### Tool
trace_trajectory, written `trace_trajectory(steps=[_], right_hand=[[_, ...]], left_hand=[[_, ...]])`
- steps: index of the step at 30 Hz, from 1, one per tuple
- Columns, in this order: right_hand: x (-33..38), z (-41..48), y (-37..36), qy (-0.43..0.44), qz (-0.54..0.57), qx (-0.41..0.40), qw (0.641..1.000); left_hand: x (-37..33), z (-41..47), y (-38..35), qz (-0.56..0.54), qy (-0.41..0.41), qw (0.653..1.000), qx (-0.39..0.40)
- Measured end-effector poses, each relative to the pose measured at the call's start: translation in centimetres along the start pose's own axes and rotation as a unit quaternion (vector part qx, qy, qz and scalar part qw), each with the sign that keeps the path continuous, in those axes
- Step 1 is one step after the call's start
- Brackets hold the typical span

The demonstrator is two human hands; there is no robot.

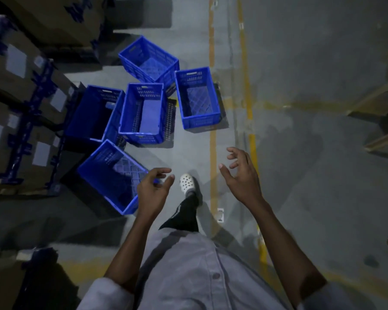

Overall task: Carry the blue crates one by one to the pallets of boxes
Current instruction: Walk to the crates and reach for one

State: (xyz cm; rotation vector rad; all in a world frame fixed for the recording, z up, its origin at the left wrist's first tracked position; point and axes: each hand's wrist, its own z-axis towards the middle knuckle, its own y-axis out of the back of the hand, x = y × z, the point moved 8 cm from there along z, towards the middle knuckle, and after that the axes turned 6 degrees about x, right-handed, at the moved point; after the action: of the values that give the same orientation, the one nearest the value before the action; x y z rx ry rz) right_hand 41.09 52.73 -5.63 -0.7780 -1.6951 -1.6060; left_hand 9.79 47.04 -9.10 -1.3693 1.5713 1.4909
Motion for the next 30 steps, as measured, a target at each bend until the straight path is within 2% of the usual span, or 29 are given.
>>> trace_trajectory(steps=[6,13,16,23,30], right_hand=[[-1.7,14.9,1.3,-0.011,0.016,0.0,1.0],[-0.5,29.6,5.9,-0.001,0.005,-0.018,1.0],[-1.8,35.6,7.3,-0.008,0.014,-0.006,1.0],[-8.7,50.9,8.8,-0.009,0.046,0.074,0.996],[-11.4,65.1,9.7,0.065,-0.003,0.232,0.971]], left_hand=[[-2.3,16.2,-2.8,-0.043,0.024,0.999,-0.011],[-10.7,32.0,-7.9,-0.039,-0.001,0.997,0.063],[-12.7,37.0,-10.3,-0.036,-0.001,0.997,0.062],[-11.8,44.1,-17.0,-0.107,0.078,0.991,-0.013],[-14.0,46.1,-22.5,-0.158,0.141,0.964,-0.16]])
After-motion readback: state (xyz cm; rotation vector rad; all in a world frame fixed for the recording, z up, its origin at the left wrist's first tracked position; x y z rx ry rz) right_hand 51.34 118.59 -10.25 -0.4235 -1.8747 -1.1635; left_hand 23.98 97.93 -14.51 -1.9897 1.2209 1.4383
